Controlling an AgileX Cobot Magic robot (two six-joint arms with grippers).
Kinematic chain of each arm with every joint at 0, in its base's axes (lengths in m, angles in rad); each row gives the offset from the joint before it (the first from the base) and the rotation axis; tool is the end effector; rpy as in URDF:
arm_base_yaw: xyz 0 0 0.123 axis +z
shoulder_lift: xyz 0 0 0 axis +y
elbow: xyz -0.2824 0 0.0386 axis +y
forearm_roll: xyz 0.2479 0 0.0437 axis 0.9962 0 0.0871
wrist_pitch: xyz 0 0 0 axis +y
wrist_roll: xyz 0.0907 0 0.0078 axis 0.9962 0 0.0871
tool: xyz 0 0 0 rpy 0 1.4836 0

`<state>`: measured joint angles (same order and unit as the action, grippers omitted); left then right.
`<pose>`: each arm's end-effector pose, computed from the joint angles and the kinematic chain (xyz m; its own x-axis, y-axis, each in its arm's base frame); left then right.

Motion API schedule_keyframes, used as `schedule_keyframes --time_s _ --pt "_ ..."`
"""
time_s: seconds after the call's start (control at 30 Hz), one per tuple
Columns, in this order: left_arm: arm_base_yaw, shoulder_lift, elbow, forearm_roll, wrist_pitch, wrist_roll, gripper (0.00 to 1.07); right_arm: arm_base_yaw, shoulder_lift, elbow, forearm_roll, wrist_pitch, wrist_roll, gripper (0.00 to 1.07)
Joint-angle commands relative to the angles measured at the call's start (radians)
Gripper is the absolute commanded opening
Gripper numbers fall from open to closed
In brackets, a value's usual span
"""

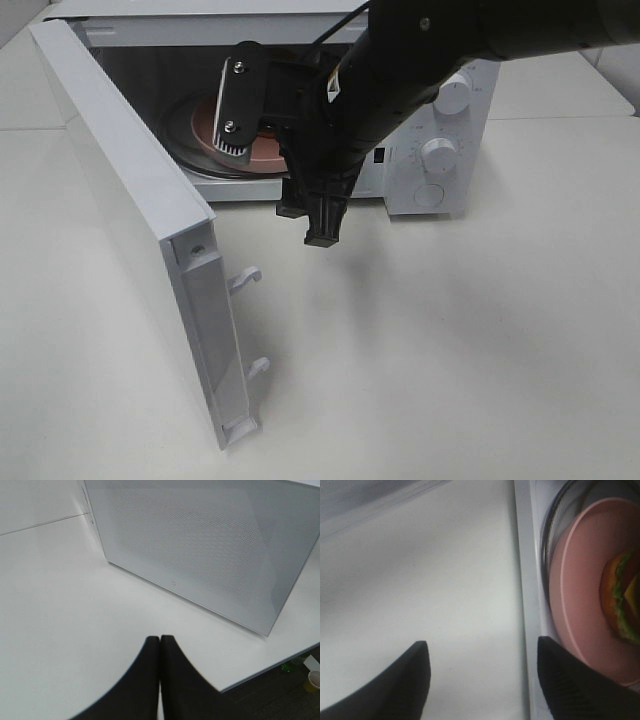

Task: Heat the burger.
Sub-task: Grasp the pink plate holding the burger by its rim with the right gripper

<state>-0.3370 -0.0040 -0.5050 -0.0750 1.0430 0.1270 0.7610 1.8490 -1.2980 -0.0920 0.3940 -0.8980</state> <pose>-0.0071 -0.0038 0.2802 -0.3708 0.2241 -0.9013 0.4198 0.9061 0.0526 0.2979 0.2792 0.2226 0.2563 -0.9044 -0.3412 -0.8281 -0.0234 -0.5600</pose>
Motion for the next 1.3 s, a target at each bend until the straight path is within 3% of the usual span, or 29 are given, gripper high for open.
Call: schedule_keyframes --time_s 0.03,0.3,0.6,0.97,1.3 --pt "0.0 -0.022 0.001 -0.001 0.0 0.002 0.0 0.012 0.036 -0.051 -0.081 -0.012 0.0 0.62" --pt "0.0 -0.022 0.001 -0.001 0.0 0.002 0.0 0.012 0.125 -0.169 -0.125 -0.013 0.018 0.62" --pt "0.0 -0.022 0.001 -0.001 0.0 0.002 0.0 0.012 0.209 -0.234 -0.158 -0.026 0.045 0.61" --pt "0.0 -0.022 0.001 -0.001 0.0 0.002 0.0 0.006 0.283 -0.291 -0.416 -0.027 0.281 0.61" --pt "0.0 -0.022 0.001 -0.001 0.0 0.002 0.0 -0.006 0.327 -0.304 -0.47 -0.042 0.315 0.61"
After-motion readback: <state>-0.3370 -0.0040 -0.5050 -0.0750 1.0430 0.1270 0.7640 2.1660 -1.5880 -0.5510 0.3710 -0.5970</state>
